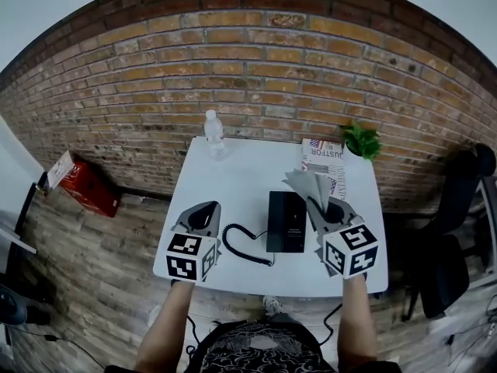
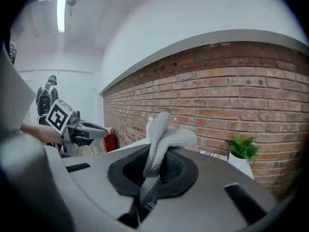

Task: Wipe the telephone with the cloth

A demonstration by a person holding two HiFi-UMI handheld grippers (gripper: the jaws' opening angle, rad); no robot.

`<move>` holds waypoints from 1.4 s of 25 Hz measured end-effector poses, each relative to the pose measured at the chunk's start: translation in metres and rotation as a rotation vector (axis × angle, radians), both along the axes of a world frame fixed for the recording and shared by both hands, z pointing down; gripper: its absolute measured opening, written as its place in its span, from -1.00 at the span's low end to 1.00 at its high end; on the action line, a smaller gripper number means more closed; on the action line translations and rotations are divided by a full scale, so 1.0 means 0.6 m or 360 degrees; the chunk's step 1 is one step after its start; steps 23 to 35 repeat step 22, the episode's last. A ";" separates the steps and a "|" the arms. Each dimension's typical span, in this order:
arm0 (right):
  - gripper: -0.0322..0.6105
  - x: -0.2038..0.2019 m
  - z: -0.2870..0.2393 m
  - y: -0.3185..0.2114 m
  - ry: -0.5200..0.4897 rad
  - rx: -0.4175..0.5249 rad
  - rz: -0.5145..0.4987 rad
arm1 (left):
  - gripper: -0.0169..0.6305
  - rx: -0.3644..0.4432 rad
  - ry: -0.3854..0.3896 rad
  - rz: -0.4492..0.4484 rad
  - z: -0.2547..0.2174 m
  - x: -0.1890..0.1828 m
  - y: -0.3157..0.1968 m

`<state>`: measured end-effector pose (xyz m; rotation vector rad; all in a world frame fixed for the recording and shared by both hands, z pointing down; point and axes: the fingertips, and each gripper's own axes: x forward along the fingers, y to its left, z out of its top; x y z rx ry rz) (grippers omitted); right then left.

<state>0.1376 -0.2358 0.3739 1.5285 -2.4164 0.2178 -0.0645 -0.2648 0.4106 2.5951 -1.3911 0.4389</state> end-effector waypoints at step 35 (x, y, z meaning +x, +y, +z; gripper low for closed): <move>-0.87 0.007 0.013 -0.007 -0.0001 -0.0021 -0.0002 | -0.93 -0.0056 -0.0043 -0.0034 0.015 -0.002 0.008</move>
